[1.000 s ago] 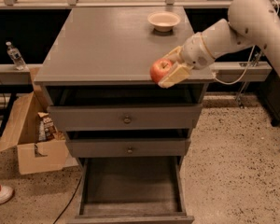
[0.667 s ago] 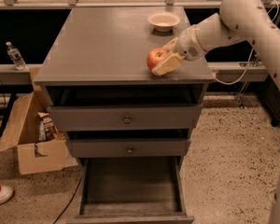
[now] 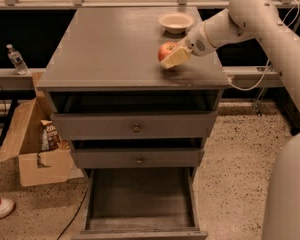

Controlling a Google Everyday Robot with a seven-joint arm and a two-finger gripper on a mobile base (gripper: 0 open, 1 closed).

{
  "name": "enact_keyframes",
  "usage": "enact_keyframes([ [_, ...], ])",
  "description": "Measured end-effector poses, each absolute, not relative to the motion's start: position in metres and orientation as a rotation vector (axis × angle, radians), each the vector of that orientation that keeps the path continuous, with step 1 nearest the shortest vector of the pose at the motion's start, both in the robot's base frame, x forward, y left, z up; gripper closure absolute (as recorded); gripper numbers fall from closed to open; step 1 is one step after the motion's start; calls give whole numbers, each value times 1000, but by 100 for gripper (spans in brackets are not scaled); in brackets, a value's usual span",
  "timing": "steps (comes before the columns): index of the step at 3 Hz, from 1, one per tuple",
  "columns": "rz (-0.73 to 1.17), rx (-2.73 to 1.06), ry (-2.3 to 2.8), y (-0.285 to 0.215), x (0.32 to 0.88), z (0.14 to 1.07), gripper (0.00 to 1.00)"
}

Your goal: Pick apple from bottom drawer and place on counter

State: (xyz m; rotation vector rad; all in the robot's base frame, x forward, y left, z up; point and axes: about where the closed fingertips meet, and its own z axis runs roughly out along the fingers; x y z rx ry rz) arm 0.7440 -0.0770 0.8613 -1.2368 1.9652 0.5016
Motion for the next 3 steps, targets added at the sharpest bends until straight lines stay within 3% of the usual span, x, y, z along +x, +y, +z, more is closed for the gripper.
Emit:
enact_keyframes([
  [1, 504, -1162, 2034, -82, 761, 859, 82],
  [3, 525, -1093, 2131, -84, 781, 851, 34],
])
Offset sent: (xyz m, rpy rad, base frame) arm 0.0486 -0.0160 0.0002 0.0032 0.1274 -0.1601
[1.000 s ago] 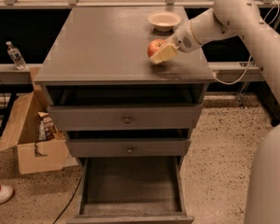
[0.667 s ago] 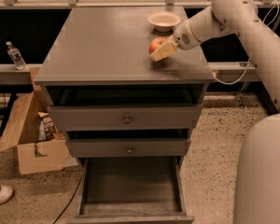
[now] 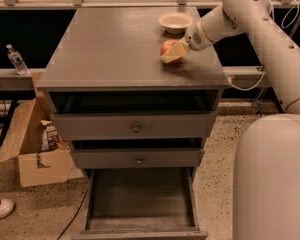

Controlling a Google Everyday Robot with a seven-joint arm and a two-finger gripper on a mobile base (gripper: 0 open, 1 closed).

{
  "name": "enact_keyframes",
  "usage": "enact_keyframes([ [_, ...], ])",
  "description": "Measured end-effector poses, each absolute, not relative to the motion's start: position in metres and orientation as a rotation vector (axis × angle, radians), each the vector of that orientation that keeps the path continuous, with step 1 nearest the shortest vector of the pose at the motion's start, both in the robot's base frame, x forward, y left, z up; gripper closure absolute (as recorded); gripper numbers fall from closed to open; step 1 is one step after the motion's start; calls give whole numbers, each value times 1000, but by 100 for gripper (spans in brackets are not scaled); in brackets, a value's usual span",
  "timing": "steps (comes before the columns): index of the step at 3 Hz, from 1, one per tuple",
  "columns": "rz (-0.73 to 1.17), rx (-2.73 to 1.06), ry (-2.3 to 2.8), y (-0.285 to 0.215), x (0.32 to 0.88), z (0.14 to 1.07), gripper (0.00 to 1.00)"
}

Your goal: Pick apple from bottom drawer and place on counter

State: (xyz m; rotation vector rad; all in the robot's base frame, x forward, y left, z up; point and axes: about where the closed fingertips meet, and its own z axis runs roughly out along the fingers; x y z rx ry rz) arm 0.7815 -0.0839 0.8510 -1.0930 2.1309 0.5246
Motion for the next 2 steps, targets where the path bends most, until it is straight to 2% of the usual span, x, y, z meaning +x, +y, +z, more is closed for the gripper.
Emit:
enact_keyframes([
  [1, 532, -1087, 2154, -85, 784, 851, 11],
  [2, 528, -1089, 2156, -89, 782, 859, 0],
])
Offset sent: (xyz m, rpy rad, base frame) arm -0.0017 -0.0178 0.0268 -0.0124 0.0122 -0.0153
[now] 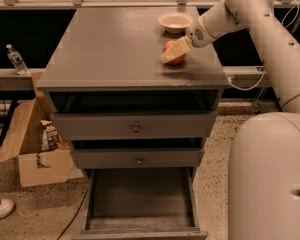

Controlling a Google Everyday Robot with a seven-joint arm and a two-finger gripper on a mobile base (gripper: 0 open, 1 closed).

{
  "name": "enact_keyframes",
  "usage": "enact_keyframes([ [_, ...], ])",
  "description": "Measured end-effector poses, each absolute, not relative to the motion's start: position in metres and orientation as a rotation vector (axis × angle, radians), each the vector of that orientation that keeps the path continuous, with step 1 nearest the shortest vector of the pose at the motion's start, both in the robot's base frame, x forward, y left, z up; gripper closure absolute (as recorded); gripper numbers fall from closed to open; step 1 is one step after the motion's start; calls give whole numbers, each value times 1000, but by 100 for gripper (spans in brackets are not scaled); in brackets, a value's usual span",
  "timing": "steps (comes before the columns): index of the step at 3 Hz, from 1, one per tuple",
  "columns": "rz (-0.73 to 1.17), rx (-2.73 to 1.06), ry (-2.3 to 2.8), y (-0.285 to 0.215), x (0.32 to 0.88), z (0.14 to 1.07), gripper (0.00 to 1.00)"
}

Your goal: Pick apple from bottom drawer and place on counter

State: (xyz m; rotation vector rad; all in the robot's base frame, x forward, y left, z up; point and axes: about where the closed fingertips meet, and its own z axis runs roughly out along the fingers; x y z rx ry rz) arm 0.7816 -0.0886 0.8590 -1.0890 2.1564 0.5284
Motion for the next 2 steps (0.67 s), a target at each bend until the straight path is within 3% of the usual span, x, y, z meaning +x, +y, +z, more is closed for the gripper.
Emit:
enact_keyframes([
  [2, 444, -1098, 2136, -130, 739, 906, 0],
])
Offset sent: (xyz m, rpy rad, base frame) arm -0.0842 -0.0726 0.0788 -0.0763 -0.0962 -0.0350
